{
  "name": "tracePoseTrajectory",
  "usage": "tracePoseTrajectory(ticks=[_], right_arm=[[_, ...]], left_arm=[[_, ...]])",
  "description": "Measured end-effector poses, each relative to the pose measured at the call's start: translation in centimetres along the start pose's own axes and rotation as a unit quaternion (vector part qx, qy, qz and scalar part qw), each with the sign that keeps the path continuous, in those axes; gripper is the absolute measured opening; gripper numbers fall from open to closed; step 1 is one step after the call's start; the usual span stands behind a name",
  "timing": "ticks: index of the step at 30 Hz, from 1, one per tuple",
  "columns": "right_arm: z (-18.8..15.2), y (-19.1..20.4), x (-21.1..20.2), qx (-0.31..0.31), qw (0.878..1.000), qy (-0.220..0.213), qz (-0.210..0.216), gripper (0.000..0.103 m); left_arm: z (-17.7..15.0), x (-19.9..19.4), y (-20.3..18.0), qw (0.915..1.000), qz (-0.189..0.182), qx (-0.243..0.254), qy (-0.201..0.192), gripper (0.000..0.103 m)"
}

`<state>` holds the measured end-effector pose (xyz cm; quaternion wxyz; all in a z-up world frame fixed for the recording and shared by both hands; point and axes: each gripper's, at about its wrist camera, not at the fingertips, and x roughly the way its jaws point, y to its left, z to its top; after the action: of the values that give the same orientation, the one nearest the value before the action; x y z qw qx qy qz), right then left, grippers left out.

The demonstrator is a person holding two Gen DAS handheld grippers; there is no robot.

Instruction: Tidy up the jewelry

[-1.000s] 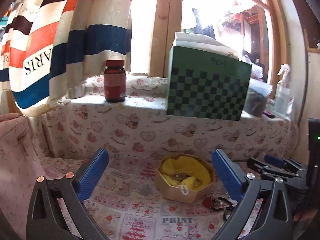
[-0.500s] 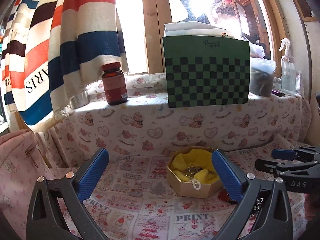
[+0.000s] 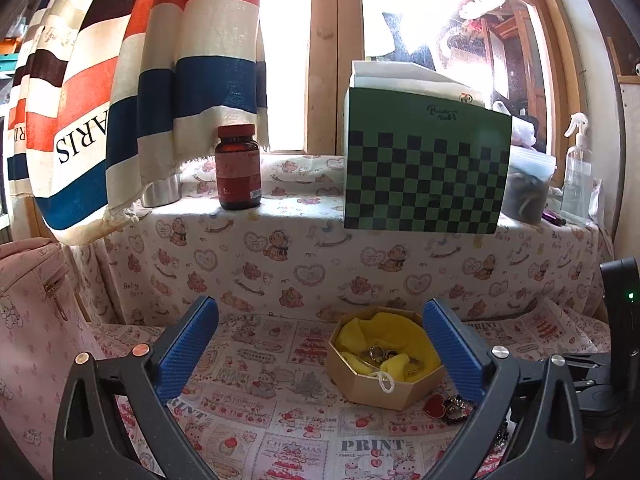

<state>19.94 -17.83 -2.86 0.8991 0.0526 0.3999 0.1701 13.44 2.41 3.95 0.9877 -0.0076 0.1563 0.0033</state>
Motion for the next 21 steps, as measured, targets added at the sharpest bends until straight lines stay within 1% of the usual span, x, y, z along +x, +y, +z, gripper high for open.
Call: tracePoseTrajectory(ticks=[4, 5, 7, 11, 13, 15, 16, 17, 19, 21], right_arm=[[0.1, 0.1, -0.3, -0.01, 1.0, -0.003, 0.005, 0.041], [0.1, 0.3, -0.3, -0.014, 1.0, -0.001, 0.01, 0.037], [0.0, 0.6, 0.0, -0.019, 0.999, 0.01, 0.028, 0.033], [-0.2, 0.9, 0.9, -0.016, 0.999, 0.025, 0.041, 0.032], [-0.3, 0.7, 1.3, -0.006, 0.998, 0.03, 0.053, 0.031], [-0.3, 0.6, 1.8, 0.001, 0.997, 0.038, 0.061, 0.029], [-0.4, 0.7, 2.0, 0.0, 0.997, 0.04, 0.061, 0.025], [-0.4, 0.8, 2.2, -0.005, 0.998, 0.04, 0.056, 0.025], [-0.6, 1.3, 2.6, -0.016, 0.998, 0.038, 0.04, 0.024], [-0.8, 1.6, 3.3, -0.023, 0.998, 0.046, 0.02, 0.016]], left_arm=[[-0.1, -0.3, -0.7, 0.9988, 0.017, 0.035, -0.03, 0.102], [-0.2, -0.2, -0.9, 0.9981, 0.023, 0.045, -0.035, 0.102], [-0.4, 0.3, -1.2, 0.9973, 0.034, 0.057, -0.032, 0.102], [-0.7, 0.8, -1.3, 0.9972, 0.036, 0.065, -0.01, 0.102], [-0.6, 0.8, -1.2, 0.9975, 0.037, 0.06, -0.003, 0.102], [-0.5, 0.9, -0.8, 0.9983, 0.036, 0.045, 0.007, 0.102], [-0.4, 1.1, -0.5, 0.9986, 0.037, 0.034, 0.016, 0.102], [-0.3, 1.1, 0.0, 0.999, 0.031, 0.021, 0.022, 0.102], [-0.1, 0.9, 0.8, 0.9996, 0.017, 0.0, 0.021, 0.102], [0.0, 0.7, 1.1, 0.9994, 0.034, 0.004, 0.011, 0.102]])
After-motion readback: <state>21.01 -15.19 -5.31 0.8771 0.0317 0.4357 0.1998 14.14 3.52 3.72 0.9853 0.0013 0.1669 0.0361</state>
